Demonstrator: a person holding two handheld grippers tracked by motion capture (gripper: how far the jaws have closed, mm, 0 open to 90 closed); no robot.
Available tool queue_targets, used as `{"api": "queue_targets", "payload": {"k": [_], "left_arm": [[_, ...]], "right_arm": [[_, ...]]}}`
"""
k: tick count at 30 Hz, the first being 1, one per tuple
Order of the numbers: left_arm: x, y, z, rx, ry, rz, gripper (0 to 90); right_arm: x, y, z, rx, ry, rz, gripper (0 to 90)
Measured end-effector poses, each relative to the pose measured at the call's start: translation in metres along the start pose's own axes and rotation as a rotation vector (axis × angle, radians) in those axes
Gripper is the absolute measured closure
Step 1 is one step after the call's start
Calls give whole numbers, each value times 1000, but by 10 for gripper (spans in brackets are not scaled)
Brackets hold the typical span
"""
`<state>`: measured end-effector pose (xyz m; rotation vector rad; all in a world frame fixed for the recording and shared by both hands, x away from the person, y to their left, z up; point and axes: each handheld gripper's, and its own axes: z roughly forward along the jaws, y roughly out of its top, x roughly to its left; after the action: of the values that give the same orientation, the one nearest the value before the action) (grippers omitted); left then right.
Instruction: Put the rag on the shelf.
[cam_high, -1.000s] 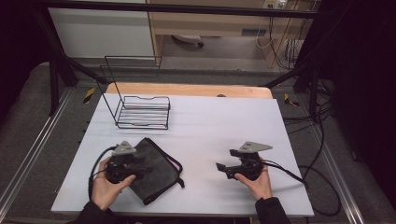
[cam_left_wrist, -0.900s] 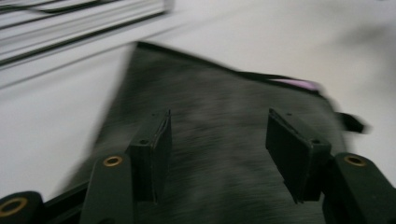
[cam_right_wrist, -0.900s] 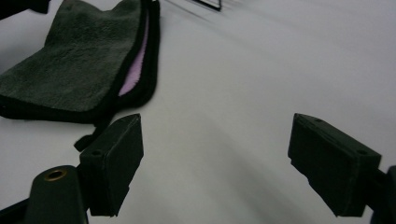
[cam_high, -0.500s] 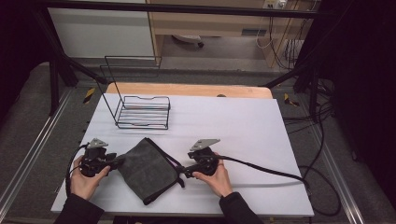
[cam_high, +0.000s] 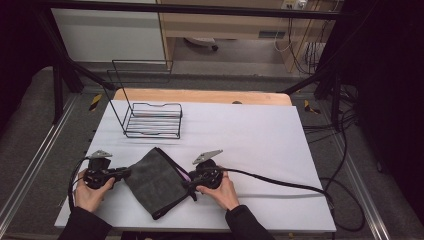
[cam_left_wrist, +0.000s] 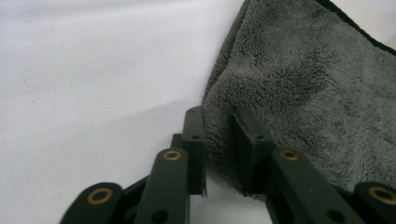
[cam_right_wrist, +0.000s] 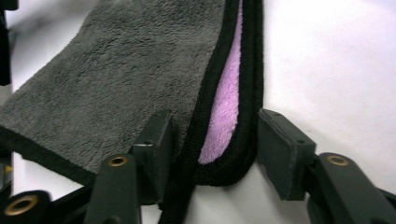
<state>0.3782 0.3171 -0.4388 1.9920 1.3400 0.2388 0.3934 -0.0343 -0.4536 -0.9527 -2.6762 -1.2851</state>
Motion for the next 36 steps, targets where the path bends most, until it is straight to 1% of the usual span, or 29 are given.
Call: {"api": "queue_targets", "payload": {"k": [1, 4, 5, 6, 7, 11, 15, 16, 17, 19, 21, 22, 24, 26, 27, 29, 30, 32, 33, 34, 35, 36], "left_arm": [[0, 0, 0, 0, 1, -1, 779], [0, 1, 0, 1, 2, -9, 800], [0, 1, 0, 0, 0, -12, 800], [0, 1, 0, -2, -1, -14, 805], [0, 1, 1, -12, -2, -22, 814], [0, 3, 2, -27, -7, -25, 824], [-2, 5, 4, -51, -4, -12, 827], [-4, 8, 6, -64, -9, -8, 829], [-4, 8, 6, -64, -9, -8, 829], [-7, 13, 10, -81, -23, -6, 830], [-8, 15, 12, -82, -29, -2, 830], [-12, 20, 16, -82, -33, 9, 830], [-15, 24, 20, -75, -35, 19, 830], [-16, 24, 21, -72, -34, 23, 829], [-16, 25, 22, -63, -30, 32, 828], [-13, 23, 22, -58, -33, 37, 828], [-13, 23, 22, -58, -33, 37, 827], [-12, 22, 23, -52, -38, 41, 826], [-12, 22, 23, -52, -38, 41, 825], [-12, 21, 23, -49, -37, 44, 824], [-12, 21, 24, -50, -34, 49, 823], [-12, 21, 24, -50, -34, 49, 823]], "right_arm": [[1, 0, 0, 6, 12, -2, 550], [2, 0, 2, 26, 71, 29, 665], [2, 0, 2, 26, 71, 29, 665], [2, 0, 2, 30, 82, 40, 683], [3, 0, 2, 32, 94, 41, 736], [5, -1, -2, 19, 89, 44, 771], [9, -2, -6, 11, 75, 51, 780], [9, -3, -9, -2, 72, 57, 782], [10, -3, -10, -3, 68, 61, 783], [10, -5, -14, -7, 58, 67, 783], [10, -6, -19, -4, 41, 73, 783], [11, -7, -21, -3, 33, 75, 783], [12, -11, -24, 0, 31, 90, 780], [15, -16, -23, 6, 24, 99, 751], [16, -17, -22, 0, 16, 88, 703], [14, -14, -24, -27, -7, 53, 529], [12, -11, -26, -53, -13, 42, 470], [6, 1, -32, -132, -17, 24, 397], [6, 1, -32, -132, -17, 24, 397], [-1, 16, -32, -180, -26, 14, 367], [-5, 24, -29, -192, -45, 8, 358], [-8, 32, -25, -192, -61, 4, 360]]}}
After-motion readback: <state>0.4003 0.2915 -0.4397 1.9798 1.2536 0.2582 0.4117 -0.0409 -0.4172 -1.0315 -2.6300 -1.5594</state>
